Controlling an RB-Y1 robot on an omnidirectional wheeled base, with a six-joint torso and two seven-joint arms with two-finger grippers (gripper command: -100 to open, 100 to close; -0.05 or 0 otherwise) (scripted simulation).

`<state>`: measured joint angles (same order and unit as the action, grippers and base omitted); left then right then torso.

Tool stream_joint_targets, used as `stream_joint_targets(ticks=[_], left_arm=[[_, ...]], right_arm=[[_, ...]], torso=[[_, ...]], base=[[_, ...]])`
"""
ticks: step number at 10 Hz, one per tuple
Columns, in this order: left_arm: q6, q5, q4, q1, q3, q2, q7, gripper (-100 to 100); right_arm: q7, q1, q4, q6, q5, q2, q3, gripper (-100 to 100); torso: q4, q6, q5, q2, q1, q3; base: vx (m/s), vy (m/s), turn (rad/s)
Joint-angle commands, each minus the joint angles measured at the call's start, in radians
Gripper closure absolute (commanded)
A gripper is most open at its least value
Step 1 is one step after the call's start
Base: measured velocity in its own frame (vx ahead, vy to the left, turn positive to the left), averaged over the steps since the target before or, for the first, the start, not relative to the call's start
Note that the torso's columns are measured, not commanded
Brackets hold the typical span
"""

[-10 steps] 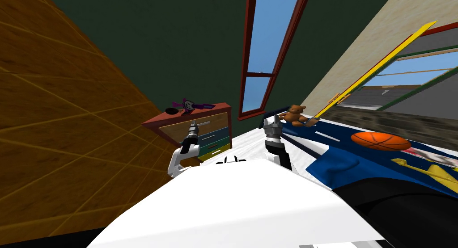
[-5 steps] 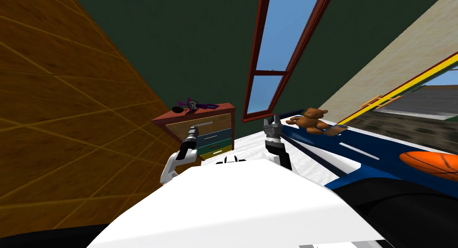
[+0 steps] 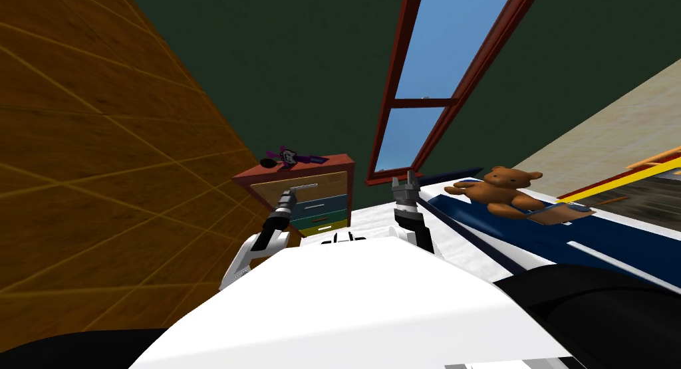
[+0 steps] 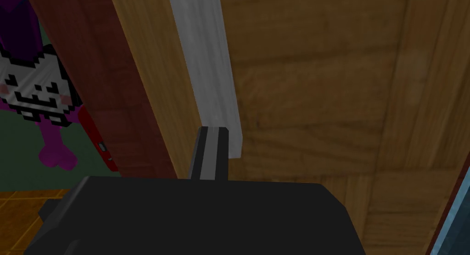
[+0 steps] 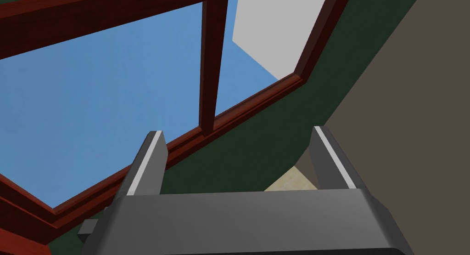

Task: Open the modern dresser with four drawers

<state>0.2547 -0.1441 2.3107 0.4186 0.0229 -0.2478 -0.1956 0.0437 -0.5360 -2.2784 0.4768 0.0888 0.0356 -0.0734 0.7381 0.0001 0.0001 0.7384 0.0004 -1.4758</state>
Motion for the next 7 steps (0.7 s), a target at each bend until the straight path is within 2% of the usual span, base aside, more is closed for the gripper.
stream_joint_targets(ticks=[1,2,3,4,7], left_arm=[[-0.001,0.001,0.003,0.002,-0.002,-0.002,-0.001,-100],[0.025,0.001,0.033,0.008,0.001,-0.007,-0.004,-100],[0.010,0.001,0.018,0.006,-0.001,-0.004,-0.002,-100],[0.013,0.001,0.020,0.006,-0.001,-0.004,-0.002,100],[0.016,0.001,0.052,0.029,-0.009,-0.011,-0.006,100]], right_arm=[[0.000,0.000,0.000,0.000,0.000,0.000,0.000,0],[0.000,0.000,0.000,0.000,0.000,0.000,0.000,0],[0.000,0.000,0.000,0.000,0.000,0.000,0.000,0],[0.000,0.000,0.000,0.000,0.000,0.000,0.000,0],[0.000,0.001,0.000,0.000,0.000,0.000,0.000,0]], torso=[[0.000,0.001,0.000,0.002,0.001,0.001],[0.001,0.000,0.001,0.003,0.002,0.002],[-0.001,0.000,0.000,-0.003,0.000,-0.001],[-0.001,0.000,0.000,-0.001,0.000,-0.001],[0.003,-0.001,-0.001,0.011,-0.002,0.007]], base=[[0.008,-0.007,-0.008],[0.100,-0.012,-0.028],[0.062,-0.006,-0.006],[0.008,-0.001,0.002],[-0.168,-0.009,0.026]])
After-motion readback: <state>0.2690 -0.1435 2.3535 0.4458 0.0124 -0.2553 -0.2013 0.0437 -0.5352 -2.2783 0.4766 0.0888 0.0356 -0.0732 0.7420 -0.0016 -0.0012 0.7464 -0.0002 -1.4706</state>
